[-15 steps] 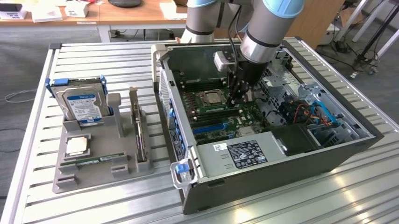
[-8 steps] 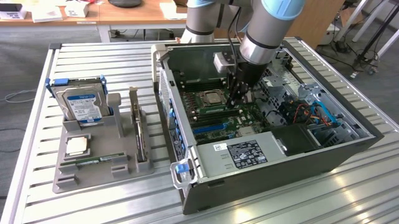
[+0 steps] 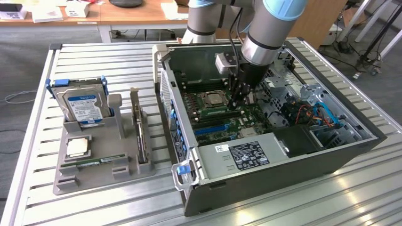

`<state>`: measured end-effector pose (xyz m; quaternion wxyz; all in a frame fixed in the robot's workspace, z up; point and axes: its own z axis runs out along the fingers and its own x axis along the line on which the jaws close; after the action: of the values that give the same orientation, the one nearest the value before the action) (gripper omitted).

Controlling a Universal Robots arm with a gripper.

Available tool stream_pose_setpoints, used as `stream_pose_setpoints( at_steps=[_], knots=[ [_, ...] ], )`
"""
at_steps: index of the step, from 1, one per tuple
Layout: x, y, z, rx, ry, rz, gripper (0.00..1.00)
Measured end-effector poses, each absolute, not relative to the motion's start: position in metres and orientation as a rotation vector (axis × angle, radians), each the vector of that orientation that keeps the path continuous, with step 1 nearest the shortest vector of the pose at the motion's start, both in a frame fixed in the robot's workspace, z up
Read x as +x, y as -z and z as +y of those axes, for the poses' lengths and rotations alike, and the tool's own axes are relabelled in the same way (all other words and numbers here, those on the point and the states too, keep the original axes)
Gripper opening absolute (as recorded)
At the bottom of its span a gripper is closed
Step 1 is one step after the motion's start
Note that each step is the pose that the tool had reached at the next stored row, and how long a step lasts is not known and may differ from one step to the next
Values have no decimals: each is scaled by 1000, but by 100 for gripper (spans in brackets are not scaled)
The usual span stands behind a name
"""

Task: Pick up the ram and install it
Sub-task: 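Insert the ram into the slot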

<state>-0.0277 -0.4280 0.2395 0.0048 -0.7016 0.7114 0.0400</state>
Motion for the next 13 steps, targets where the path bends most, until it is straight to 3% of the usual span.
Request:
stream_pose_setpoints(
  at_steps=[13],
  knots=[
    [-28, -238, -426, -2202, -117, 2232, 12]
  ],
)
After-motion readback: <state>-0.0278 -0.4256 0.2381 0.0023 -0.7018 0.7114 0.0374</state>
